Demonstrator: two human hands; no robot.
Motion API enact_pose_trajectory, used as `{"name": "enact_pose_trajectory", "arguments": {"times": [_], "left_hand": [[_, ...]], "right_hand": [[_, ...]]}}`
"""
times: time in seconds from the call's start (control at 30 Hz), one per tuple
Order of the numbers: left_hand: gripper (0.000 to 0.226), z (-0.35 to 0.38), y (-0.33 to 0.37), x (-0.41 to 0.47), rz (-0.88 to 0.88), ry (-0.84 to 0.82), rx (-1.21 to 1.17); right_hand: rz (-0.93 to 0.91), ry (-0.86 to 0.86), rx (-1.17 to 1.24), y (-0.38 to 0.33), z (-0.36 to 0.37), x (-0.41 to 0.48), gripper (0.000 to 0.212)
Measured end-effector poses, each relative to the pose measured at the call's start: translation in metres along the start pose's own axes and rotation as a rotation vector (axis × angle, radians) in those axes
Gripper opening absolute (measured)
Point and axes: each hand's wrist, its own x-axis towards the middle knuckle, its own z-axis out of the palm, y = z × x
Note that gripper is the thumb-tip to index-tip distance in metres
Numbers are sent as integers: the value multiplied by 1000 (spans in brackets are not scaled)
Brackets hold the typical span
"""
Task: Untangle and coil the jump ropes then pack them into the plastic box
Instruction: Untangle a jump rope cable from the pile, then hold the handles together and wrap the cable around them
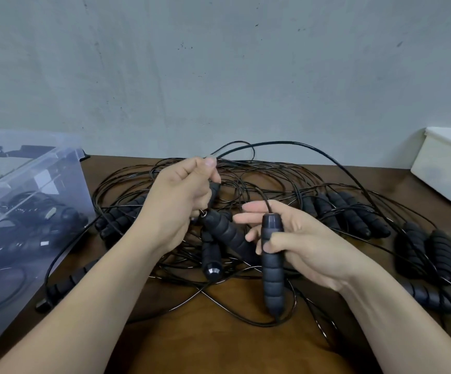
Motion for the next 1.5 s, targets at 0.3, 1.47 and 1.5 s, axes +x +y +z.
{"name": "enact_pose_trajectory", "arguments": {"times": [0.3,1.47,1.5], "left_hand": [[30,-8,3,11,-339,-33,-303],[46,19,-31,-32,-32,-94,386],[48,18,-32,-33,-36,-126,404]], "right_hand": [[-38,74,115,-4,15,3,63],[-2,257,408,6,41,2,38],[-11,264,402,6,42,1,39]]}}
